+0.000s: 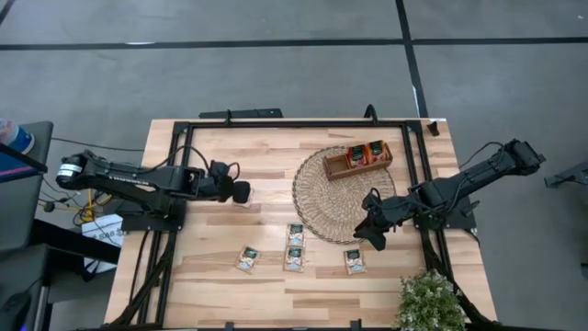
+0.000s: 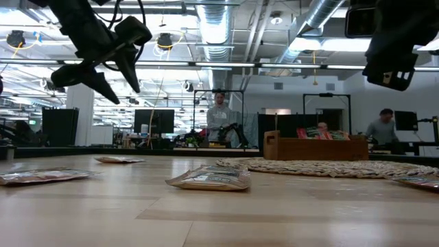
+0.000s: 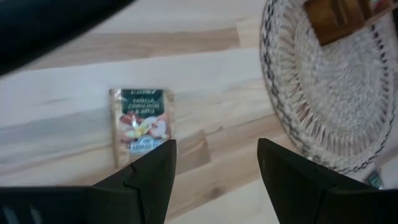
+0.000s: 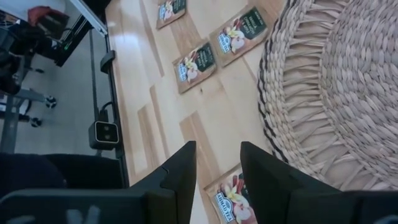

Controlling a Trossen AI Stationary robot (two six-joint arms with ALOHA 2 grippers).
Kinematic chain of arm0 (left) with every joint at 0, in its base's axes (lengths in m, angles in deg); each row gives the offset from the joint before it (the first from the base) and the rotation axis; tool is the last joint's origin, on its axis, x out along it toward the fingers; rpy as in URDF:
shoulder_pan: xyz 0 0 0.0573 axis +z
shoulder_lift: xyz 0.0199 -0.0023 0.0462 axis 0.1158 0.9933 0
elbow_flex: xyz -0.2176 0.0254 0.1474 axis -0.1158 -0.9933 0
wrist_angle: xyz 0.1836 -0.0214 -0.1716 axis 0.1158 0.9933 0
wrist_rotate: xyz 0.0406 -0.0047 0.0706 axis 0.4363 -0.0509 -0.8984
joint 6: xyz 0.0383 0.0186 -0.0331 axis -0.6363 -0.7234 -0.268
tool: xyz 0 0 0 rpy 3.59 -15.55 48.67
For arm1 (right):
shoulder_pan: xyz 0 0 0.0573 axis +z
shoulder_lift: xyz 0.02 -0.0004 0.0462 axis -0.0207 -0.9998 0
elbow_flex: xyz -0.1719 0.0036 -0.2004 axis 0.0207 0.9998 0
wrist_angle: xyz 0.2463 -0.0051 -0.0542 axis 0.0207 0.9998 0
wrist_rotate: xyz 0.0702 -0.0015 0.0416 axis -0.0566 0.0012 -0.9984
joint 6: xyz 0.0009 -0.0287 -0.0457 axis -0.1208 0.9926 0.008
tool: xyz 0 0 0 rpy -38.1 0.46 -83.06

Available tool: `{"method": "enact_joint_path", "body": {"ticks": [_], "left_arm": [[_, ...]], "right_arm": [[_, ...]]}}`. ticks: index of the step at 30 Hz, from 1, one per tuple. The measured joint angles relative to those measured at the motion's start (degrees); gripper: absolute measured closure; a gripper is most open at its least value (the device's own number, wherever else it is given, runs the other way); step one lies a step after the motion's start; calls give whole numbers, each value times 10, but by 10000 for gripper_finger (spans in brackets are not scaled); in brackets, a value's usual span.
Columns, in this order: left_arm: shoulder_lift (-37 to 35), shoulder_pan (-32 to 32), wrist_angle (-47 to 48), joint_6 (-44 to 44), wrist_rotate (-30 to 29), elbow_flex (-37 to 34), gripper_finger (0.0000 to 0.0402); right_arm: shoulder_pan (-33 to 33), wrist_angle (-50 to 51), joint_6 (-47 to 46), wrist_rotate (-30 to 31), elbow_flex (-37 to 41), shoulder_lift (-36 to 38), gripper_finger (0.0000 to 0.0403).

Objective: Pick & Place Tea
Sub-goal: Put the brown tea pack into the left compartment of the brown organizer

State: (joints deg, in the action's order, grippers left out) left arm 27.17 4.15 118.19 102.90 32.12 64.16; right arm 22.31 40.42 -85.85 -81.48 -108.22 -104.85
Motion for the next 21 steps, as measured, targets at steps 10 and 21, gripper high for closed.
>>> {"method": "enact_joint_path", "body": {"ticks": [10,21], "left_arm": [[0,0,-23,21,-16,0,184],[10,30,37,24,16,0,184]], "right_arm": [[0,0,0,2,0,0,285],[0,0,5,7,0,0,285]]}}
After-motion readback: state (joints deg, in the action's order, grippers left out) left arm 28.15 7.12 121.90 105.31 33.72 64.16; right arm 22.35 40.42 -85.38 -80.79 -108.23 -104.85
